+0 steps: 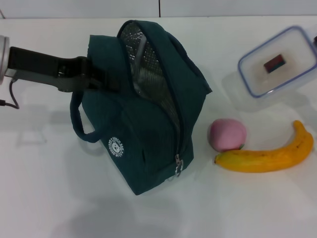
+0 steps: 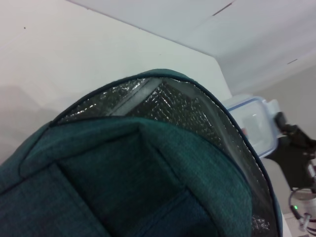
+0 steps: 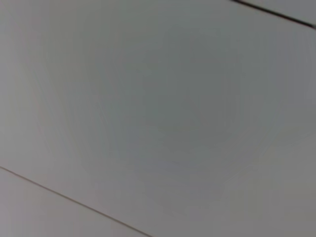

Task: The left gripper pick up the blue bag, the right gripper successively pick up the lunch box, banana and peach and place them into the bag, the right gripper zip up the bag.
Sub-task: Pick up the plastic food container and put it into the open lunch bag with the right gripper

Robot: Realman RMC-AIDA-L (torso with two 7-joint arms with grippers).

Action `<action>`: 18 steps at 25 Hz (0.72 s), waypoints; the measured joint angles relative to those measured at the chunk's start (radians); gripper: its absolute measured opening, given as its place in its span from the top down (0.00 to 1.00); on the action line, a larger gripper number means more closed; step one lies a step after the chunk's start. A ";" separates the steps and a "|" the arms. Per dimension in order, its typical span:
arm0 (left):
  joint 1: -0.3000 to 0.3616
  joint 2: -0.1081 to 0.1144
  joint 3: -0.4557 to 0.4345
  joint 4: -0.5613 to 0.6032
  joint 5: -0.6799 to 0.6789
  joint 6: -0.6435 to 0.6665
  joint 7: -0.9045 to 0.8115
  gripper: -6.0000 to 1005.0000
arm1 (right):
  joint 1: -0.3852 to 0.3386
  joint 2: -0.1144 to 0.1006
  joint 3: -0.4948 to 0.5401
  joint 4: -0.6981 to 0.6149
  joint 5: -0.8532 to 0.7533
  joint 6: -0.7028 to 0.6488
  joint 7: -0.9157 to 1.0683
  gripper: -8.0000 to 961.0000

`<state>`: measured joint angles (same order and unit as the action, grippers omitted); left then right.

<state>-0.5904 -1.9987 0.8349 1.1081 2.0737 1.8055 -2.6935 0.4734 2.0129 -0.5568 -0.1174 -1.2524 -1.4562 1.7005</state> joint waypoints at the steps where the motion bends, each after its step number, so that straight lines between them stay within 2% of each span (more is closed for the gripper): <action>1: 0.000 0.000 0.001 0.001 0.000 0.000 0.000 0.96 | -0.004 -0.001 0.000 0.000 0.018 -0.026 0.007 0.90; 10: -0.016 -0.001 0.004 -0.002 0.001 0.003 -0.005 0.96 | 0.010 0.000 0.000 0.000 0.089 -0.192 0.117 0.89; 14: -0.023 -0.003 0.006 -0.002 0.001 0.011 -0.006 0.96 | 0.059 0.007 -0.004 0.009 0.104 -0.269 0.142 0.89; 18: -0.035 -0.006 0.008 -0.001 0.000 0.026 -0.003 0.96 | 0.157 0.014 -0.013 0.040 0.100 -0.313 0.170 0.89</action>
<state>-0.6252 -2.0044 0.8427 1.1068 2.0740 1.8311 -2.6961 0.6299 2.0274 -0.5701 -0.0771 -1.1525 -1.7691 1.8701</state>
